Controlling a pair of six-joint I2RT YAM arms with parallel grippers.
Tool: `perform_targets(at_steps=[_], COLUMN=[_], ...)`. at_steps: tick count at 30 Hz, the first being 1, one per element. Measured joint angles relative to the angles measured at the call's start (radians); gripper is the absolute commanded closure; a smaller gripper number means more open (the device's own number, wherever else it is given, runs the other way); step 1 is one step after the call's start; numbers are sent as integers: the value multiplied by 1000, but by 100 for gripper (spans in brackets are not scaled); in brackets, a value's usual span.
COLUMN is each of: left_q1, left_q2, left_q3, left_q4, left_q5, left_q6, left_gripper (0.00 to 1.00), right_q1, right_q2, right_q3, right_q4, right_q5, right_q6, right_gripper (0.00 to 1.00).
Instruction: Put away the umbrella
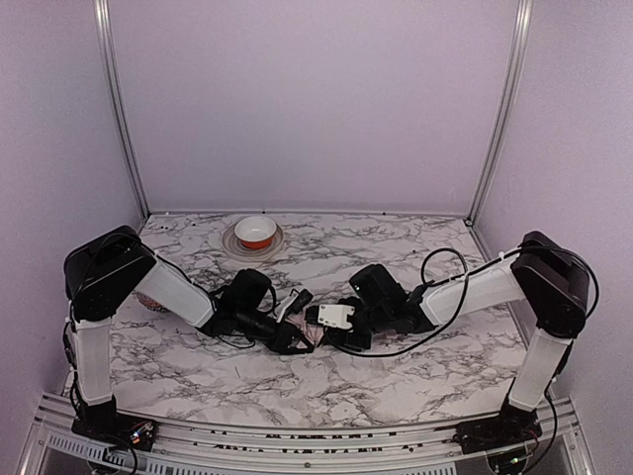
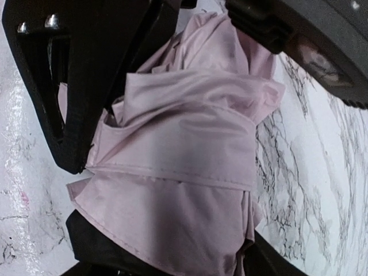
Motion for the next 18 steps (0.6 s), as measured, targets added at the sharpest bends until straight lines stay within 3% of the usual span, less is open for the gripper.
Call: perform_targets(at_steps=[2, 9, 18], left_q1=[0, -6, -5], left_q2=[-2, -19, -150], left_q3=[-4, -18, -47], left_q4=[0, -5, -15], left_q5=[-5, -35, -109], left_q6=[7, 32, 38], left_gripper=[100, 100, 100], right_q1=[-7, -19, -144], right_q2=[9, 55, 67], right_q3=[5, 51, 122], right_q4=[5, 8, -95], right_q5=[-4, -22, -238], right_q6=[4, 36, 266], right_gripper=[51, 99, 100])
